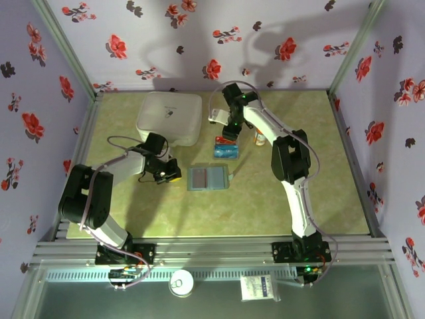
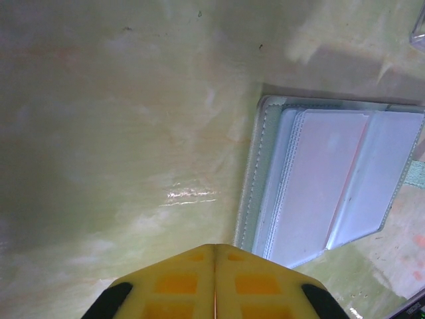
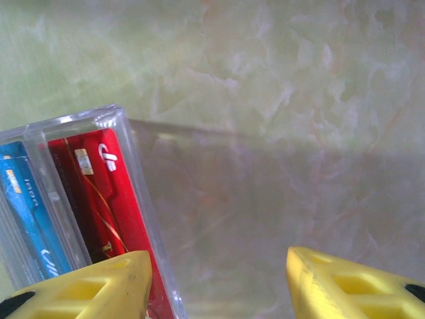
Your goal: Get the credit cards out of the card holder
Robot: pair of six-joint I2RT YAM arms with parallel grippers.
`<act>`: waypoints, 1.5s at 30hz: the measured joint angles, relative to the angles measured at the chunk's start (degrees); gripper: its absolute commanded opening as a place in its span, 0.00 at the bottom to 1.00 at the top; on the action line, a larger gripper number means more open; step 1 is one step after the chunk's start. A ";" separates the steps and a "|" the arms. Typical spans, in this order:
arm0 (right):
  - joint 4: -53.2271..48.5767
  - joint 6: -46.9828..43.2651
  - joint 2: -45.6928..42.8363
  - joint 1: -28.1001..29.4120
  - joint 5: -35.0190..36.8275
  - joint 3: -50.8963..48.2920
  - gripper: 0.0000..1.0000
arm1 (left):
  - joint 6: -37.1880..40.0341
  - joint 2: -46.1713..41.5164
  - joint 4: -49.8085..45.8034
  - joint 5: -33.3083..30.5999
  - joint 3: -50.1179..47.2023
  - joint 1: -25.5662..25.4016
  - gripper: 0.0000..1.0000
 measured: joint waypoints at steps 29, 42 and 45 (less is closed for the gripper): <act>40.46 85.42 -24.30 10.80 -9.97 -52.41 0.31 | -0.44 4.79 4.15 1.95 3.67 -4.35 0.00; 51.15 100.69 -21.18 15.32 -19.30 -55.39 0.22 | -0.42 5.51 5.09 1.88 1.29 -4.35 0.00; 50.12 101.02 -21.16 15.69 -19.12 -55.23 0.22 | -0.24 5.90 5.05 1.75 1.07 -4.35 0.00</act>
